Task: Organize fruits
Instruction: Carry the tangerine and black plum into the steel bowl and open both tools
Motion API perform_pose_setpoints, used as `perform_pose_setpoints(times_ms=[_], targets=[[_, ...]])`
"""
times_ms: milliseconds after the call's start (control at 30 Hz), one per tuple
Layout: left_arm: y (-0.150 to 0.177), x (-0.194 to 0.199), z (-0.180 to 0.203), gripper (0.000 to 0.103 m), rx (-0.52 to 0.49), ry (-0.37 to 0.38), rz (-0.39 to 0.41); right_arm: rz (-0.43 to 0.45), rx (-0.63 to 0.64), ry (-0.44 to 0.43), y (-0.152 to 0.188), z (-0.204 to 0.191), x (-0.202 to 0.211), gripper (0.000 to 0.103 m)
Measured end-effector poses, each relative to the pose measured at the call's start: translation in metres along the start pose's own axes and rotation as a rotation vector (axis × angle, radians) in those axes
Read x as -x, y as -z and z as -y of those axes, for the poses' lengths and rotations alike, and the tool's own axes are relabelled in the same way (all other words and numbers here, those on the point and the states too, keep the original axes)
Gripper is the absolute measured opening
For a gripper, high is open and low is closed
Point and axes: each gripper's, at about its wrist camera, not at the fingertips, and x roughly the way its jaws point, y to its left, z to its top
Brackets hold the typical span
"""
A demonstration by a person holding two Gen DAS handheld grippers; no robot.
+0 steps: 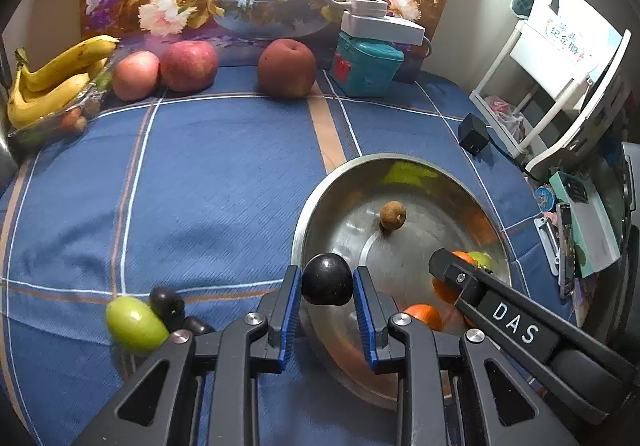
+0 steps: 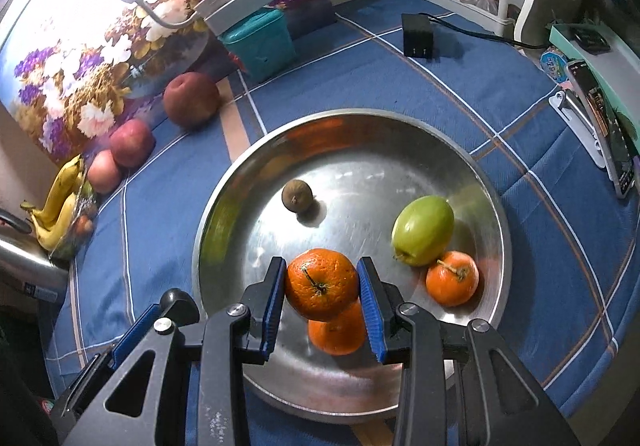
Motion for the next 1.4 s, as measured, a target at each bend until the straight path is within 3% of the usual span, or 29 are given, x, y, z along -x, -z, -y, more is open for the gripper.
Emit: perform_pose_setpoints(times_ms=[400,1267,1400], targets=[[-0.008,-0.018,0.0,0.029,0.019,0.015,-0.014,-0.003,-0.021,0.007,-0.014,0.003,-0.015,0.038],[-0.002,-0.021,-0.002,0.031,0.018,0.012,-0.069,-0.029,0.008,0.037,-0.011,-0.001,-0.019,0.04],[-0.003,-0.019,-0.001,0.042,0.018,0.018,-0.066,-0.024,0.005,0.038,-0.011,-0.001,-0.016,0.04]])
